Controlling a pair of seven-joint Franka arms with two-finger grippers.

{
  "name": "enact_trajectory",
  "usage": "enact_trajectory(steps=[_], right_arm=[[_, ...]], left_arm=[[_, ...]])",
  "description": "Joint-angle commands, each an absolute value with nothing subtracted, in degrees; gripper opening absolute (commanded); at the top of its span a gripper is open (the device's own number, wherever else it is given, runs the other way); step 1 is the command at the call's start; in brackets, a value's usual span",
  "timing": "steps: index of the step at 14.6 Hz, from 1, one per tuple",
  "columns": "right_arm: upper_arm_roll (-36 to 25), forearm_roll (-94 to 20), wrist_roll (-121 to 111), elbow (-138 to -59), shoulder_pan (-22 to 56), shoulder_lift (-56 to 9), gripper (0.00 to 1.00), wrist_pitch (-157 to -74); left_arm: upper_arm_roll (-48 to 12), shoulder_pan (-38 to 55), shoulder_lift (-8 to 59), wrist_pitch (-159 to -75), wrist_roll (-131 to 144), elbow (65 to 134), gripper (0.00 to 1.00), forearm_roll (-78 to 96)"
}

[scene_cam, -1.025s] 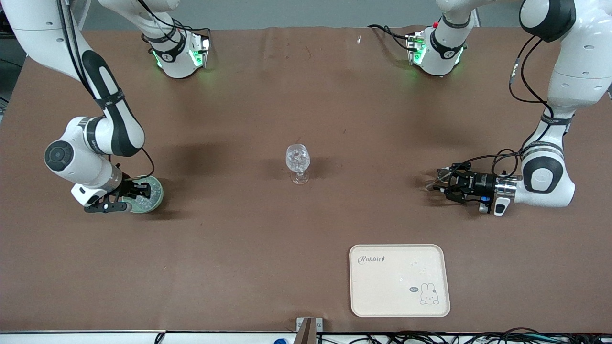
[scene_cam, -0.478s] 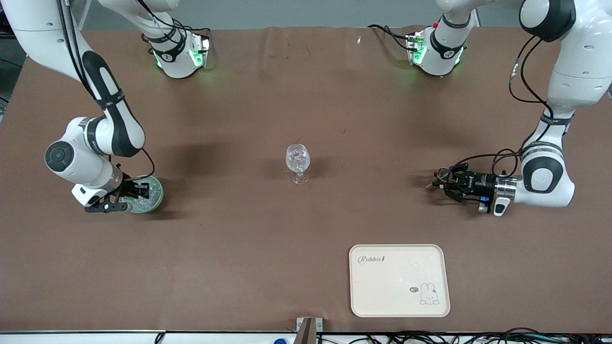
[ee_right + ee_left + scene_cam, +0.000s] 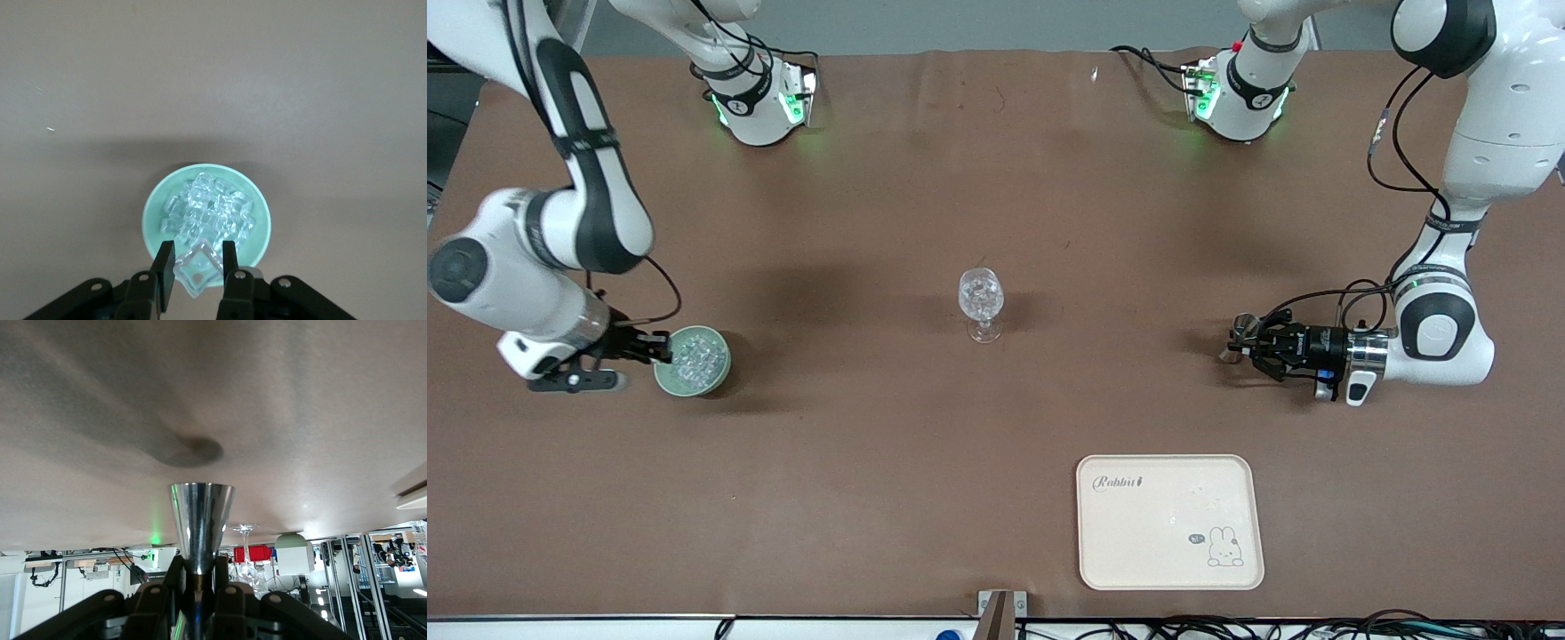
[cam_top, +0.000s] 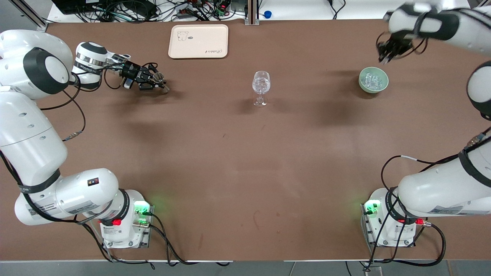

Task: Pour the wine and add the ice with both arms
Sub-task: 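Lift the ice cube with the right gripper while the left gripper lifts the jigger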

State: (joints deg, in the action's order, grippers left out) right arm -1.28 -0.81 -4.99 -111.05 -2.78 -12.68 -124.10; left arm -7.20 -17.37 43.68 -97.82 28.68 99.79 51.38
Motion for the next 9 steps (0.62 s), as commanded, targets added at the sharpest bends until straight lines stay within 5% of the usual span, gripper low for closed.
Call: enact_trajectory(steps=[1, 9], right_arm=[[-1.23, -0.88, -2.20, -107.24, -2.64, -7.31, 0.05, -116.74], [-0.88, -0.53, 0.18, -103.27, -0.97, 7.37, 0.02, -99.51]], left_arm=[[-8.25, -17.31, 42.45, -97.21, 31.36, 99.41, 0.01, 53.87], [-19.93, -16.96, 36.40, -102.28, 50.86, 96.59, 0.01, 55.81]])
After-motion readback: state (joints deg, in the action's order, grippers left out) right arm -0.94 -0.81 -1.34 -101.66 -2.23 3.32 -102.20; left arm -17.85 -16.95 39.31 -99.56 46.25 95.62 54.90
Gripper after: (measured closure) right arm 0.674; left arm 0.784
